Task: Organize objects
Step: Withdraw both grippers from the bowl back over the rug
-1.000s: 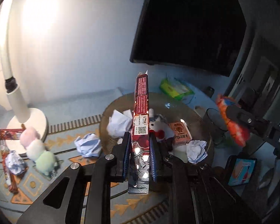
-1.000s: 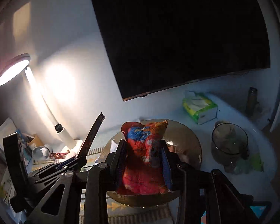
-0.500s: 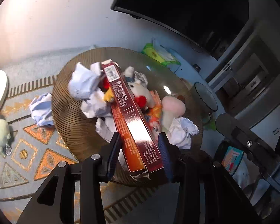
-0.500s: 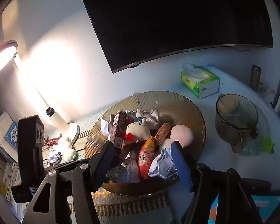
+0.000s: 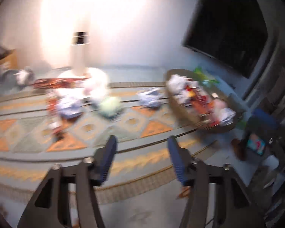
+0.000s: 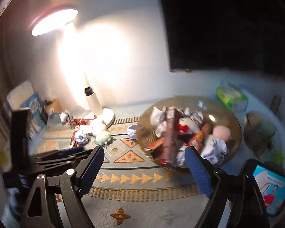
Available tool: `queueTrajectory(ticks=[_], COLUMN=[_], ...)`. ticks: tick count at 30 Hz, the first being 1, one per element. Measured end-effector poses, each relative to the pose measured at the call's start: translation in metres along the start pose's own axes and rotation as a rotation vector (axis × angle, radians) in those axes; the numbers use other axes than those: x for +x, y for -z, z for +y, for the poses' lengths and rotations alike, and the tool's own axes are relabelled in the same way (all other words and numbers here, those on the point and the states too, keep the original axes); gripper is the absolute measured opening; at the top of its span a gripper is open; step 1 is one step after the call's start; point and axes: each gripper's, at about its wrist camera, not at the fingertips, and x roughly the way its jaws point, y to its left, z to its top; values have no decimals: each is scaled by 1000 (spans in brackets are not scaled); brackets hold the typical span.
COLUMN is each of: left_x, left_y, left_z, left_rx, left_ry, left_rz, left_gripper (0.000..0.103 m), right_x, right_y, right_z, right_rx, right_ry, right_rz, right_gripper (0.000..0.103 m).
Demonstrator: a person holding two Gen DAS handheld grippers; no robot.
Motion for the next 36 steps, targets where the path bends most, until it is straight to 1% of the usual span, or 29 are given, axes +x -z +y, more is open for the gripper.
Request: queueTrajectory(ticks=[1, 2, 3, 4, 6, 7, 8, 10, 12, 13, 14, 15, 17, 18, 22, 24, 27, 36], left_x=[-8, -18, -22, -27, -35, -35, -33, -27, -21, -18, -15, -14, -8, -7, 5, 7, 5, 8], left_y=[7, 15, 19, 25, 36, 41, 45, 54, 64, 65, 64, 65, 67, 66, 63, 62, 63, 63], left_z=[16, 35, 50, 66, 96, 109, 121, 140, 156, 164, 168, 168, 171, 168, 157, 154, 154, 153], left_rx=[-22, -53, -81, -106, -144, -161, -181, -220, -263, -300, -313, -321, -350, -335, -263, -241, -244, -242], left_ry=[-46, -87, -120, -159, -246, -288, -328, -369, -374, -356, -331, -328, -365, -380, -462, -486, -484, -486], left_rz=[-16, -40, -60, -73, -78, -81, -80, -72, -55, -23, -8, -9, 24, 21, 85, 107, 103, 103], left_gripper=[89, 101, 102, 102, 102, 102, 102, 102, 102, 102, 102, 102, 102, 102, 102, 102, 102, 102], right_x=[-3, -3, -1, 6, 28, 41, 55, 89, 111, 119, 125, 125, 125, 126, 128, 131, 139, 138], right_y=[4, 8, 12, 16, 24, 31, 38, 57, 75, 81, 82, 81, 81, 81, 81, 83, 86, 86], right_z=[19, 33, 45, 58, 73, 81, 87, 94, 95, 94, 93, 90, 86, 85, 83, 83, 82, 83], right_rx=[-55, -92, -114, -132, -130, -127, -130, -136, -139, -132, -124, -116, -103, -98, -86, -81, -73, -85], right_ry=[31, 54, 69, 47, -58, -78, -74, -63, -39, -26, -36, -41, -40, -41, -50, -56, -54, -42], right_rz=[-39, -69, -76, -52, 27, 63, 95, 190, 240, 278, 314, 311, 315, 322, 356, 374, 422, 419], right_gripper=[90, 101, 103, 103, 103, 103, 103, 103, 103, 103, 103, 103, 103, 103, 103, 103, 103, 103])
